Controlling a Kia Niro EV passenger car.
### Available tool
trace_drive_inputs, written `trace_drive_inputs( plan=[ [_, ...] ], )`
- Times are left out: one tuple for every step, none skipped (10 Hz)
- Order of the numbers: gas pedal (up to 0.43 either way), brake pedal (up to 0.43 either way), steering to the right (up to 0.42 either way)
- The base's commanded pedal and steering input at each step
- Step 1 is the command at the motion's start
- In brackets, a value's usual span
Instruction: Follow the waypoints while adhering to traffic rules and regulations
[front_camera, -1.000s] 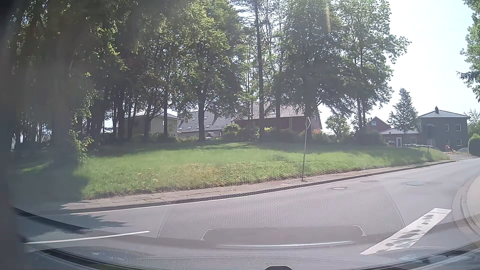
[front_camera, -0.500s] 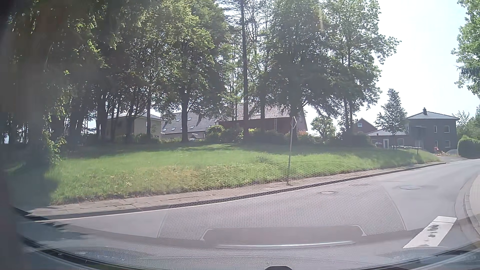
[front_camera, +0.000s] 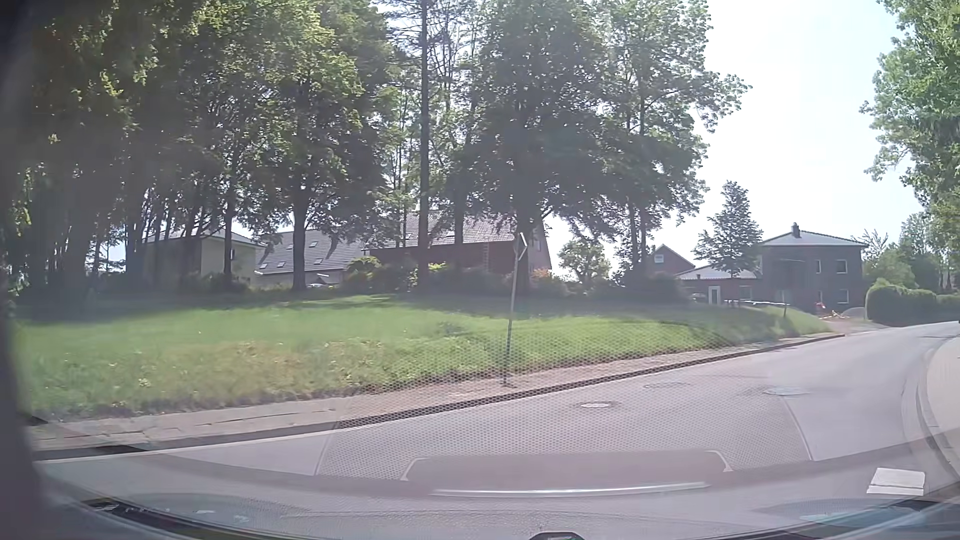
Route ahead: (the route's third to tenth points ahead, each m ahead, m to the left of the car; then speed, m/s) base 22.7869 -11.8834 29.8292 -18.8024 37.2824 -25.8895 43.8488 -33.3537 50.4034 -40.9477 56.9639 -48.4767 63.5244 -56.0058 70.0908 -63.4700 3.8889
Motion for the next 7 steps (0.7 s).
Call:
trace_drive_inputs(
  plan=[
    [0.480,0.000,0.334],
    [0.480,0.000,0.335],
    [0.480,0.000,0.335],
    [0.480,0.000,0.332],
    [0.480,0.000,0.328],
    [0.480,0.000,0.325],
    [0.480,0.000,0.323]
  ],
)
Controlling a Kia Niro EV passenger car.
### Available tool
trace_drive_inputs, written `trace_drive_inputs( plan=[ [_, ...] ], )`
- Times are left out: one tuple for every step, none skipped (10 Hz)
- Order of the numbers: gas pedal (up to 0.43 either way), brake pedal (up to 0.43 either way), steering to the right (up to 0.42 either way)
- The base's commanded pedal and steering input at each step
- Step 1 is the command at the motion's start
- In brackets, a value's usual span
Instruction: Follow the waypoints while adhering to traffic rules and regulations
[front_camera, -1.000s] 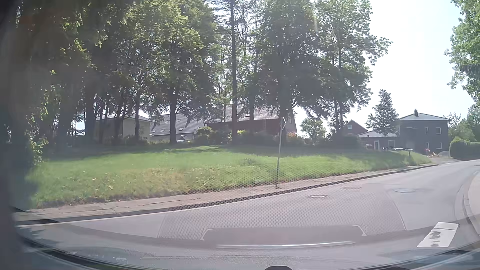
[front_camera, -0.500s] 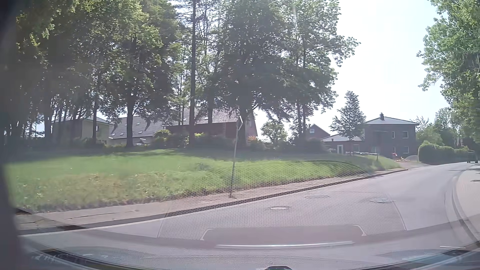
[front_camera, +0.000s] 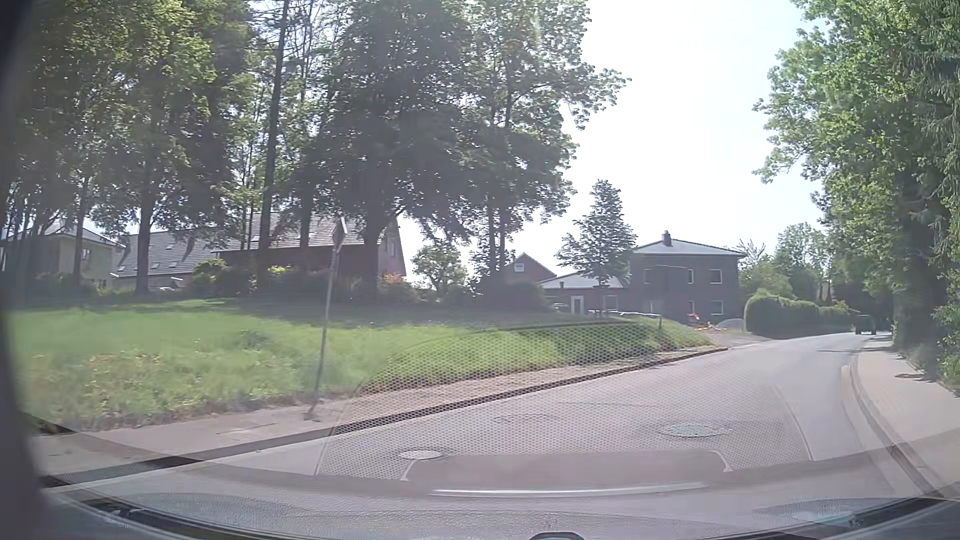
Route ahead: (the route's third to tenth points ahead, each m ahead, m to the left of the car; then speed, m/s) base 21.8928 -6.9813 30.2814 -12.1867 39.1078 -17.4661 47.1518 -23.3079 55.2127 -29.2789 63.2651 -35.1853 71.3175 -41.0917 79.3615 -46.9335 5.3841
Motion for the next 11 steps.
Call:
trace_drive_inputs(
  plan=[
    [0.480,0.000,0.315],
    [0.480,0.000,0.304],
    [0.480,0.000,0.293],
    [0.480,0.000,0.280],
    [0.488,0.000,0.270],
    [0.488,0.000,0.254],
    [0.488,0.000,0.238],
    [0.488,0.000,0.217],
    [0.512,0.000,0.199],
    [0.520,0.000,0.173],
    [0.520,0.000,0.154]
  ],
)
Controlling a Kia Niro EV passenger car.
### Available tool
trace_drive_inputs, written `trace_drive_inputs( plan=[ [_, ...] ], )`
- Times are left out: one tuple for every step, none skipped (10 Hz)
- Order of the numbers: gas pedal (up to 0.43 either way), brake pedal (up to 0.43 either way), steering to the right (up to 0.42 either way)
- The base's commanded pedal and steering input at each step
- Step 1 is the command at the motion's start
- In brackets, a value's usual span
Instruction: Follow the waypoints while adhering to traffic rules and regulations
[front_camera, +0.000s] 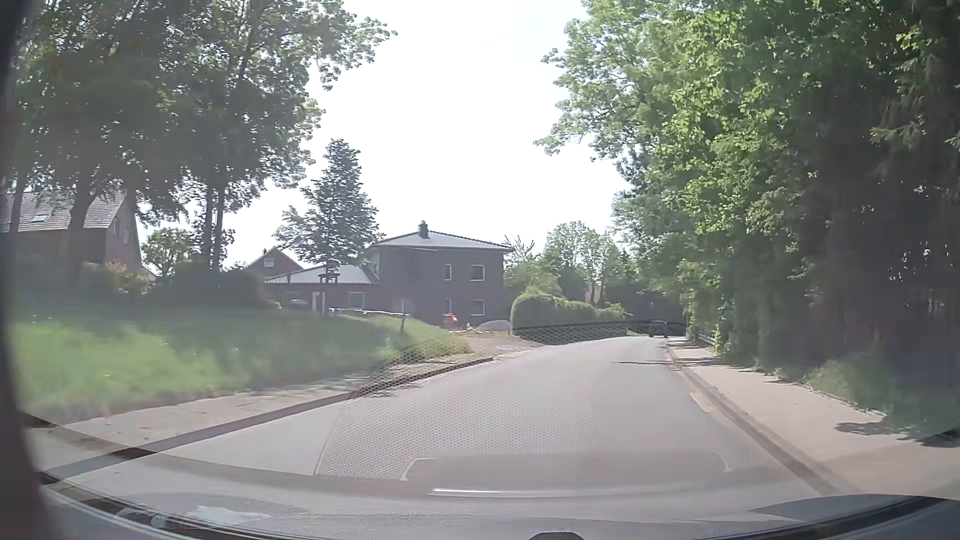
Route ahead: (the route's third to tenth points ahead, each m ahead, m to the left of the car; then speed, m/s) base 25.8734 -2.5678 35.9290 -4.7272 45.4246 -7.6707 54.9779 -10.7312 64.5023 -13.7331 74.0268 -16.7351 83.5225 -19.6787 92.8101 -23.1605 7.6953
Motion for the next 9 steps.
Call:
trace_drive_inputs(
  plan=[
    [0.520,0.000,0.140],
    [0.520,0.000,0.118],
    [0.520,0.000,0.095],
    [0.520,0.000,0.079],
    [0.520,0.000,0.058],
    [0.520,0.000,0.043],
    [0.520,0.000,0.034],
    [0.520,0.000,0.024],
    [0.520,0.000,0.018]
  ],
)
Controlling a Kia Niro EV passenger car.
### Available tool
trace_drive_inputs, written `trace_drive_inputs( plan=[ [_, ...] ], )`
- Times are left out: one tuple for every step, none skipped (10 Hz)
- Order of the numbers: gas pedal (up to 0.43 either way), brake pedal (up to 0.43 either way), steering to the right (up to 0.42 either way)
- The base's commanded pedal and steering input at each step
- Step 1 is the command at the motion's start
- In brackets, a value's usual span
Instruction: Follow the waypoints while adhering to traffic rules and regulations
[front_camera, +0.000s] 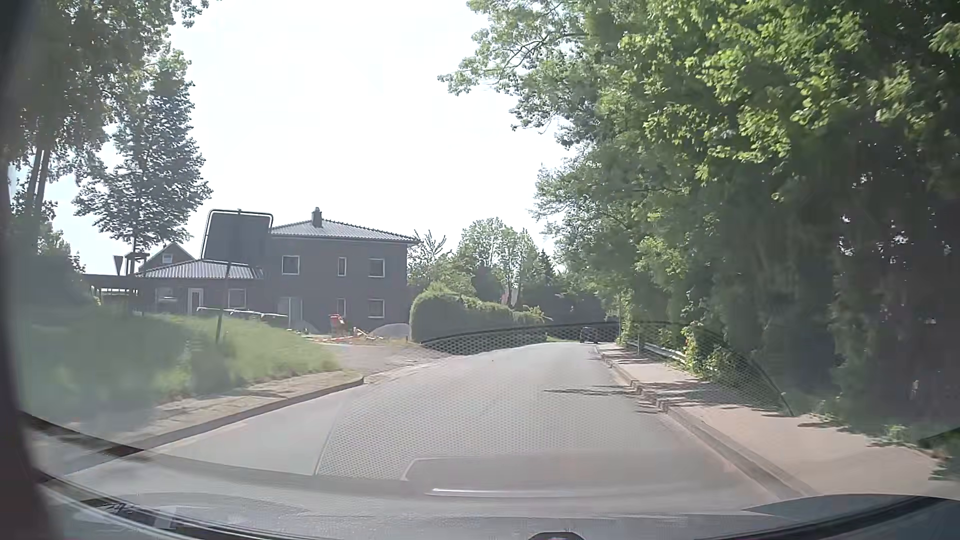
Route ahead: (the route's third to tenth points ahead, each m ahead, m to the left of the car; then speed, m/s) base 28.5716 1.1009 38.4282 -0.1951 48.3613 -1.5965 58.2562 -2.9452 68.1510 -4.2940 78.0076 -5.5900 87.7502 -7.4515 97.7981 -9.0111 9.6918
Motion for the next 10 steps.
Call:
trace_drive_inputs(
  plan=[
    [0.520,0.000,0.019],
    [0.520,0.000,0.023],
    [0.520,0.000,0.026],
    [0.520,0.000,0.026],
    [0.520,0.000,0.026],
    [0.512,0.000,0.026],
    [0.488,0.000,0.025],
    [0.480,0.000,0.025],
    [0.461,0.000,0.023],
    [0.449,0.000,0.023]
  ],
)
